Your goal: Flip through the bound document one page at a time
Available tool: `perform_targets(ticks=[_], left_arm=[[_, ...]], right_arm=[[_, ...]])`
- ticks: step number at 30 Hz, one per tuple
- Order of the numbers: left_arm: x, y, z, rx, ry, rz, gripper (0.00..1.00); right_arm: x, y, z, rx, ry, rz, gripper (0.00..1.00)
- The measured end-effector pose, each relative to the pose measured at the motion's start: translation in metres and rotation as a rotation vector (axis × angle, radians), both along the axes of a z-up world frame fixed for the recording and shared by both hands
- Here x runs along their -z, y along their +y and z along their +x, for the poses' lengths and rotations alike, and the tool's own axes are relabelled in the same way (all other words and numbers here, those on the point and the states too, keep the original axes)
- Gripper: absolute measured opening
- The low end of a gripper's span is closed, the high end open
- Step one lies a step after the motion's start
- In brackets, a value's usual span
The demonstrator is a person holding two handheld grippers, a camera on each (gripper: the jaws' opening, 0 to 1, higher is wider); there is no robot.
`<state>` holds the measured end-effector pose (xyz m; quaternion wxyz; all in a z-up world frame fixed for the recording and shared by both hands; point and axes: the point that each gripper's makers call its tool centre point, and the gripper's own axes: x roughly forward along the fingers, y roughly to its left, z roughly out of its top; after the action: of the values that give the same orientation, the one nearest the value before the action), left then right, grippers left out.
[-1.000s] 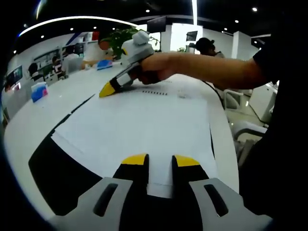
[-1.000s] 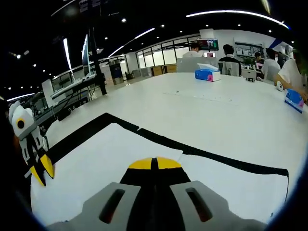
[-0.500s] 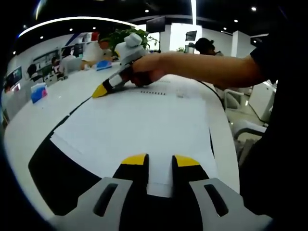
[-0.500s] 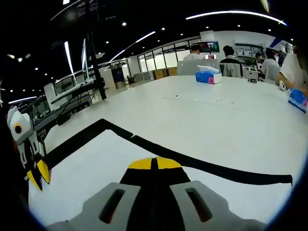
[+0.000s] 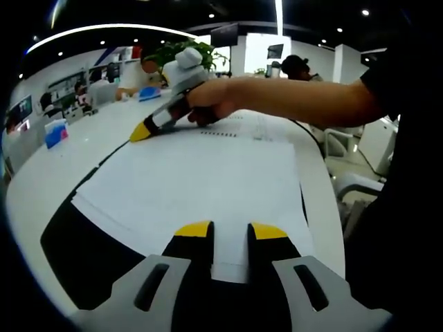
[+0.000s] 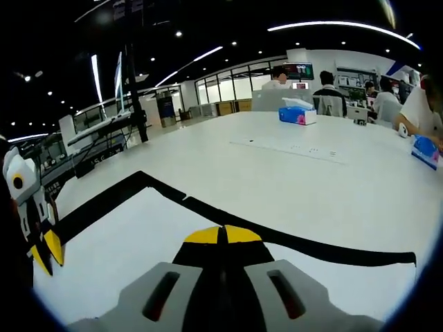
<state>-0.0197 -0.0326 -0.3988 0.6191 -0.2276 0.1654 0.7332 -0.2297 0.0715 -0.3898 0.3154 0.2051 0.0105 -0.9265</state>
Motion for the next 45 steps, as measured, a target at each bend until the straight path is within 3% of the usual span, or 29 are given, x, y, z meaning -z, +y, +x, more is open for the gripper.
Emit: perform_targets(ticks=[9,20,45], left_arm=[[-0.001,-0.001,-0.001,-0.008,0.003,0.006,0.22],[0.0,-0.001,-0.003,-0.009,0.003,-0.007,0.22],[0.001,0.001,0.0,-0.028,-0.009,-0.019,0.22]], right_arm=[[0.0,0.0,0.0,0.011,0.035,0.032,0.02],[0.0,-0.001,0.002,0.05,0.018,0.057,0.02],[-0.005,0.004,0.069,0.079,0.03,0.018,0.02]])
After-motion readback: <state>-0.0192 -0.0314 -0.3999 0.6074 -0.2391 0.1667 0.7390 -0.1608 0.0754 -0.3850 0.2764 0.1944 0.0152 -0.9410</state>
